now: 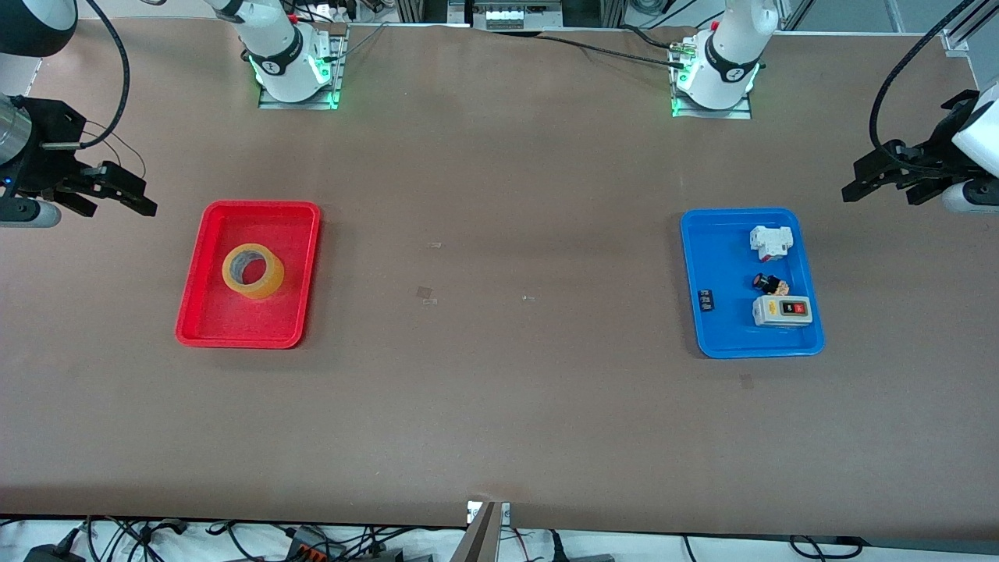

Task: Place and move tape with both arms

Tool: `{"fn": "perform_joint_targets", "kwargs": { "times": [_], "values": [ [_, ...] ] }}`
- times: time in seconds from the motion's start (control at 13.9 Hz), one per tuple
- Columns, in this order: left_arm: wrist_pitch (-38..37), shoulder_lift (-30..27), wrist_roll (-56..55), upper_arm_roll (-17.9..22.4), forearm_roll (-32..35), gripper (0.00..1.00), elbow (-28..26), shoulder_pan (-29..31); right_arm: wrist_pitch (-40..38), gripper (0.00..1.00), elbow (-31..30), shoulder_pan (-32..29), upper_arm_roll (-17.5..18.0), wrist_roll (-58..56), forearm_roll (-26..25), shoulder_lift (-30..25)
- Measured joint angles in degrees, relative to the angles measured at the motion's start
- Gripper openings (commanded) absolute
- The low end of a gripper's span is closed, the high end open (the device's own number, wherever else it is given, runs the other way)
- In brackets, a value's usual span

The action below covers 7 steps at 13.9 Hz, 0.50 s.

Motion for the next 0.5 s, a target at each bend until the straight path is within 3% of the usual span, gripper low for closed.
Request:
{"fn": "perform_joint_targets", "kwargs": {
  "times": [0.5],
  "values": [
    [-0.2, 0.0, 0.0, -0.1, 0.0, 1.0, 0.0, 0.0, -0.3, 1.0, 0.7, 0.0, 0.0, 0.0, 0.0, -0.1]
  ]
}}
